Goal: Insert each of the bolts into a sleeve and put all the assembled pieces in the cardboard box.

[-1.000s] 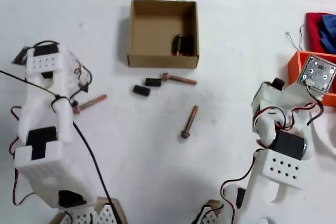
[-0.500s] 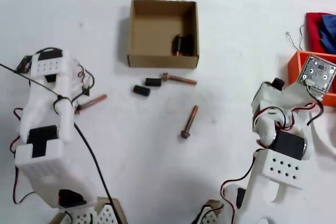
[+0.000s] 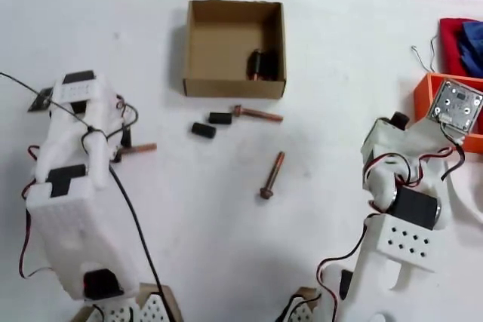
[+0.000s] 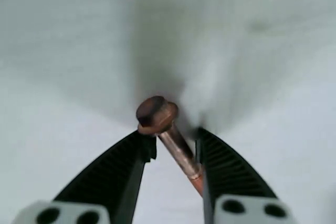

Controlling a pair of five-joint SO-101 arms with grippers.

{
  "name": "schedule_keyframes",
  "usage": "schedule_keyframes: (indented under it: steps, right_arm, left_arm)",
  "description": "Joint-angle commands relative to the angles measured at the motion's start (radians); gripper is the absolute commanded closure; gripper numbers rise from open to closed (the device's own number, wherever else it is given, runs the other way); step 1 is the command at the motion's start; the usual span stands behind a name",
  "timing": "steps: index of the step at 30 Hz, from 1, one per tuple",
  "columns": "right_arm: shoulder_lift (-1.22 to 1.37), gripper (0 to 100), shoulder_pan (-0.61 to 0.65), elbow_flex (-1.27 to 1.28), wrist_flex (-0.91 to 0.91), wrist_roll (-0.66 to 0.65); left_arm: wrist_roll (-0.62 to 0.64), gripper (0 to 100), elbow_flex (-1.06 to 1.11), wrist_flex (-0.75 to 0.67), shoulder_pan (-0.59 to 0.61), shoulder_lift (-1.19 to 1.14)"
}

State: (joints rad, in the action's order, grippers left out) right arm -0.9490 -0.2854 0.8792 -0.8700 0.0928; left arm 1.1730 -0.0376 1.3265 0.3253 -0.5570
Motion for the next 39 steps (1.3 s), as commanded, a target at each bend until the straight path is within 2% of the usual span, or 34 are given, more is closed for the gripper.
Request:
schedule_keyframes:
  steps: [1,5,8,10,13,19,21,23,31,36,39]
  right_arm:
    - [-0.030,97.8,0.007,-0.006,0.010,0.002]
    - [-0.030,97.8,0.007,-0.008,0.010,0.002]
    - [-0.030,97.8,0.007,-0.008,0.010,0.002]
    - [-0.030,97.8,0.007,-0.008,0.010,0.002]
    - [-0.030,97.8,0.007,-0.008,0.010,0.002]
    - [-0.030,97.8,0.008,-0.008,0.010,0.002]
    - [-0.030,97.8,0.010,-0.008,0.008,0.002]
    - [-0.030,97.8,0.010,-0.009,0.001,0.002]
    - [-0.030,97.8,0.008,-0.011,-0.004,0.002]
    - [-0.030,97.8,0.008,-0.011,-0.004,0.000]
    - [-0.030,97.8,0.008,-0.011,-0.004,0.000]
  left_arm:
    - [0.002,84,-0.090,-0.014,0.012,-0.023]
    - [-0.063,98,-0.153,0.034,0.006,-0.028]
    - [-0.089,96,-0.202,0.087,0.003,-0.028]
    - [-0.163,98,-0.246,0.121,0.003,-0.021]
    - [-0.407,97,-0.344,0.180,-0.006,-0.025]
    - [-1.157,97,-0.521,0.348,-0.011,-0.031]
    - [-1.309,97,-0.524,0.353,-0.037,-0.031]
    - [-1.359,97,-0.510,0.351,-0.054,-0.041]
    - [-1.346,97,-0.509,0.264,-0.080,-0.199]
    - [-1.346,88,-0.509,0.261,-0.081,-0.199]
    - [-1.349,88,-0.509,0.258,-0.077,-0.195]
